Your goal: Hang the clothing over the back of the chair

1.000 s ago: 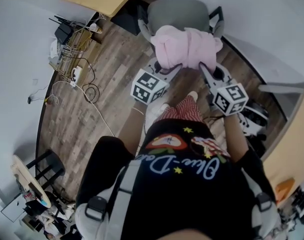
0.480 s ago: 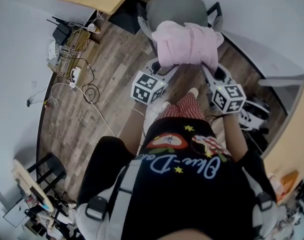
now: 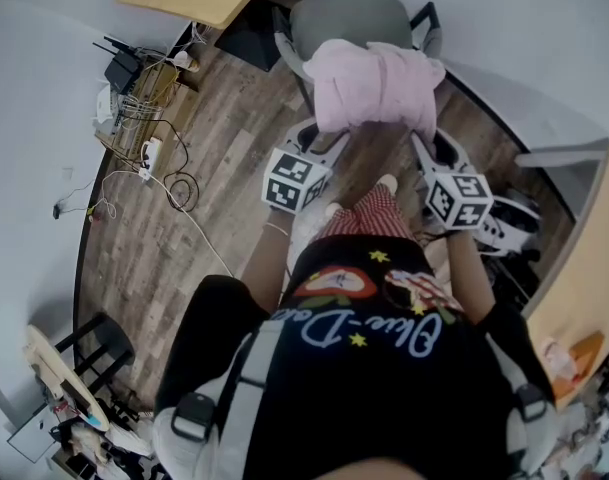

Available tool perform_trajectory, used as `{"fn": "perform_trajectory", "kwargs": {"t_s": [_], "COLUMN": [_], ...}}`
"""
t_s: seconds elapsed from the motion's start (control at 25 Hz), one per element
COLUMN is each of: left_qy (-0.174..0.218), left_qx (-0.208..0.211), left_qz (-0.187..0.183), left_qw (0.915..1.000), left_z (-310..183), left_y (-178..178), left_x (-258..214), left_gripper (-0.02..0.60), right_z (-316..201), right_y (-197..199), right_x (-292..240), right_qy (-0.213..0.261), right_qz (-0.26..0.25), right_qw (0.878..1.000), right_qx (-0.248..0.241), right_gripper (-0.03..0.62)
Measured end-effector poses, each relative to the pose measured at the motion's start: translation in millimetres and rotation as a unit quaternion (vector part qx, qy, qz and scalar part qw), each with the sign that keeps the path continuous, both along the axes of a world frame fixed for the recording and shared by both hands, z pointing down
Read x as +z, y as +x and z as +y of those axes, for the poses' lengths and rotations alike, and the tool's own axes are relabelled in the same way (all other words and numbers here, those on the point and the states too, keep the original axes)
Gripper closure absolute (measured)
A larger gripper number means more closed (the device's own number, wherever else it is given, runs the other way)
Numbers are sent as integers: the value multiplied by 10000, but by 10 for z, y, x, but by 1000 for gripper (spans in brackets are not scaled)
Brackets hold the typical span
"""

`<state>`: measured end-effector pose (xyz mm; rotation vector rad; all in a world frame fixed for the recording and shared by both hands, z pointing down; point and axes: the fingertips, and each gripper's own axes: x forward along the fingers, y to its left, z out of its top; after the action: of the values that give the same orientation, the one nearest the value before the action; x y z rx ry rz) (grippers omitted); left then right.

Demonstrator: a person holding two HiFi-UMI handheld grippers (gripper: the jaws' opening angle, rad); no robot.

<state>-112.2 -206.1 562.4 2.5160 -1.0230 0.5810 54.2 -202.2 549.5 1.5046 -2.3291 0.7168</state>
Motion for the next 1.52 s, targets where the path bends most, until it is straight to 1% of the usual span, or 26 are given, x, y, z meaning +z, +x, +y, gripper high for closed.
{"fn": "perform_trajectory", "kwargs": {"t_s": [0.24,0.36,0.48,0.64,0.84,0.88,0.92,0.96,1.0,1.08,1.28,1.4,1.52], "left_qy": [13,105,224,524,918,984,1065,1188,1345,1584,1748,1836,1919], "left_qx": [-197,-258,-226,-229,-181,-176,-193,-227,-261,-283,-277,-298,-336], "left_qz": [76,83,160,191,284,274,248,216,186,155,303,363,365], "left_qw": [9998,9996,9994,9982,9952,9946,9938,9924,9904,9868,9838,9819,9802], "left_z": [119,195,279,385,490,510,528,537,540,553,617,617,611], "left_y": [-129,-179,-177,-159,-152,-152,-156,-162,-168,-168,-151,-139,-102], "left_x": [4,-48,-151,-355,-656,-710,-766,-829,-896,-1022,-1260,-1375,-1442], "left_gripper": [419,419,419,419,420,433,471,526,554,580,580,580,580], "right_z": [179,244,301,413,519,535,552,569,583,599,641,630,604], "right_y": [51,55,33,-38,-191,-211,-222,-227,-227,-237,-376,-421,-485], "right_x": [37,-8,-109,-237,-463,-528,-597,-664,-725,-857,-1242,-1420,-1608], "right_qy": [-57,14,145,308,587,658,726,794,866,1038,1403,1538,1665], "right_qz": [-34,-87,-124,-160,-453,-489,-512,-524,-533,-575,-885,-866,-798], "right_qw": [9997,9992,9987,9984,9966,9960,9953,9946,9939,9919,9859,9842,9827], "right_qx": [242,398,464,438,357,368,388,410,438,462,214,118,-101], "right_gripper": [451,451,451,453,461,486,516,539,553,590,594,594,594]}}
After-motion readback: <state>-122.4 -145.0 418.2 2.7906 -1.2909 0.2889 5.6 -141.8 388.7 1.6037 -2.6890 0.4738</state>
